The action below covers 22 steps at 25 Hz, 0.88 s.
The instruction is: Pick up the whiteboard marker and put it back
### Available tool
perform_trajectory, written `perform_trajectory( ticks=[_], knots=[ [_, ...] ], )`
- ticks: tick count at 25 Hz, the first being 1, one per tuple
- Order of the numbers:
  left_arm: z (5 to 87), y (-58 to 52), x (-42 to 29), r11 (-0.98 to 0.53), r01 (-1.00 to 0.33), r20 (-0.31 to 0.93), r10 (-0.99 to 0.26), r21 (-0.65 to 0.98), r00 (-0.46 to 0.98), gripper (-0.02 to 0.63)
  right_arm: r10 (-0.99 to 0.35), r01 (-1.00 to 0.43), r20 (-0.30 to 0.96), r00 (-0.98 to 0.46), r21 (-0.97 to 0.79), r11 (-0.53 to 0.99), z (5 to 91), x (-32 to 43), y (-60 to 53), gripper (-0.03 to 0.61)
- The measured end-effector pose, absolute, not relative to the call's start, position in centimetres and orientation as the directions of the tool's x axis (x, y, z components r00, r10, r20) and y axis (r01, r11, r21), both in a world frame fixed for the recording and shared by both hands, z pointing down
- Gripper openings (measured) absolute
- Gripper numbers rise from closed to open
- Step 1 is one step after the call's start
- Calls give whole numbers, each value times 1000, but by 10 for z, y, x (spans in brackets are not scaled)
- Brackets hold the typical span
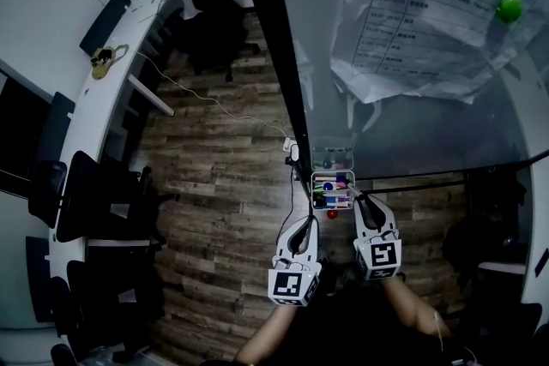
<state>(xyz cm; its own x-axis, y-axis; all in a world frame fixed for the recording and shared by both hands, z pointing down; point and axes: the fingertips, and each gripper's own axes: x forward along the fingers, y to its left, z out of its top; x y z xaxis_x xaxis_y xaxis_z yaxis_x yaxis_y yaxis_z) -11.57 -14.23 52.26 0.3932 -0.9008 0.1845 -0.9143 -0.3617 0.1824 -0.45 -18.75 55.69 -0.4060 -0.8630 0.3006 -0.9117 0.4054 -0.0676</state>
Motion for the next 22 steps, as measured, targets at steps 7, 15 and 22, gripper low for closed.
perform_trajectory(
  ticks=[7, 15, 22],
  knots=[
    [519, -134, -113, -367, -911, 178, -900, 190, 399, 8, -870, -910, 272, -412, -67, 410, 545, -1, -182, 78],
    [512, -129, -112, -361, -914, 165, -906, 185, 391, 8, -875, -905, 235, -423, -53, 423, 535, 3, -176, 77],
    [507, -120, -104, -368, -913, 157, -905, 176, 395, 8, -874, -901, 219, -434, -88, 425, 527, 15, -165, 77]
  ],
)
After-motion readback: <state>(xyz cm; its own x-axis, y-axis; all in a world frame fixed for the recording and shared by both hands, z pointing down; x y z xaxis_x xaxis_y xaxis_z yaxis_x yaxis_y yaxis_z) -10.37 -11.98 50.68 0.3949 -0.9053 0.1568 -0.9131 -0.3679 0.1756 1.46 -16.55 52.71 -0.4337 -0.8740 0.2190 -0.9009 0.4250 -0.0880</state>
